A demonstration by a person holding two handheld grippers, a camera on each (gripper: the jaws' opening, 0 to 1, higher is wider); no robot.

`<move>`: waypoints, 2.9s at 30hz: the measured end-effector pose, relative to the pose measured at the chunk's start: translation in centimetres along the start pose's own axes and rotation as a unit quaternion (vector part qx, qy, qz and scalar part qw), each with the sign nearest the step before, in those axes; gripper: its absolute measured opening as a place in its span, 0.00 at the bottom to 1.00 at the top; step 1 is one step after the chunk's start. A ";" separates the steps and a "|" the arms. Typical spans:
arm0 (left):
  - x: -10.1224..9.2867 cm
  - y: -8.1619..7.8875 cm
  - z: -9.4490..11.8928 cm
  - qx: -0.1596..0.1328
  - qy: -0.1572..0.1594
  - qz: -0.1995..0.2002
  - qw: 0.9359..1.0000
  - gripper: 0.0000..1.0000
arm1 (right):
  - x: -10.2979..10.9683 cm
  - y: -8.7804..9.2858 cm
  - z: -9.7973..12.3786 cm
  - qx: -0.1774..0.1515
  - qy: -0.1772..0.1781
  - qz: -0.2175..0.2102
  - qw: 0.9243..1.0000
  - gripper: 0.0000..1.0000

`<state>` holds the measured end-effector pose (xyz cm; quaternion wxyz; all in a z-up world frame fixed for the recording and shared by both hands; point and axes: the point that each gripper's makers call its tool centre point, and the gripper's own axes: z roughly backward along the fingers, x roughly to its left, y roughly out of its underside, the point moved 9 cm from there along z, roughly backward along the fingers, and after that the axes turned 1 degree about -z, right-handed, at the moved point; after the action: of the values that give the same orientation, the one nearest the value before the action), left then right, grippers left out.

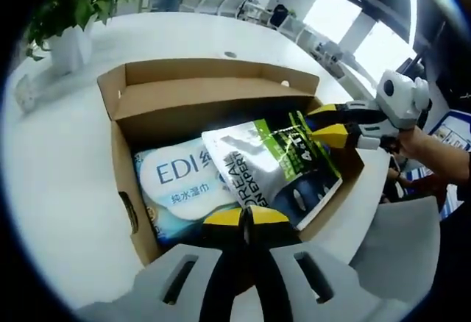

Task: Operate the shoe box by opening the lid, removing the specified soft item, and placing it in the target area until the item is outside and the box remains undamaged.

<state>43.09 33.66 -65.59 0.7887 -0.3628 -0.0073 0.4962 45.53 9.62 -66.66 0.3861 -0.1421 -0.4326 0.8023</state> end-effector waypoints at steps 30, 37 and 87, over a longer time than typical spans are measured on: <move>-0.6 -0.7 1.7 -0.026 -0.001 -0.010 1.000 0.00 | 0.4 -2.3 2.1 -0.055 0.014 -0.019 0.998 0.00; -1.3 -1.7 2.1 -0.036 -0.001 -0.020 0.999 0.00 | -0.1 -2.9 2.9 -0.066 0.019 -0.019 0.997 0.00; -10.7 -8.6 -4.6 -0.025 0.079 -0.078 0.994 0.00 | -8.7 0.2 12.3 -0.090 0.122 -0.064 0.986 0.00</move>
<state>46.03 20.52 -60.30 0.8138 -0.4184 0.0145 0.4030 44.23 -4.09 -60.54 0.4725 -0.2451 -0.4612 0.7099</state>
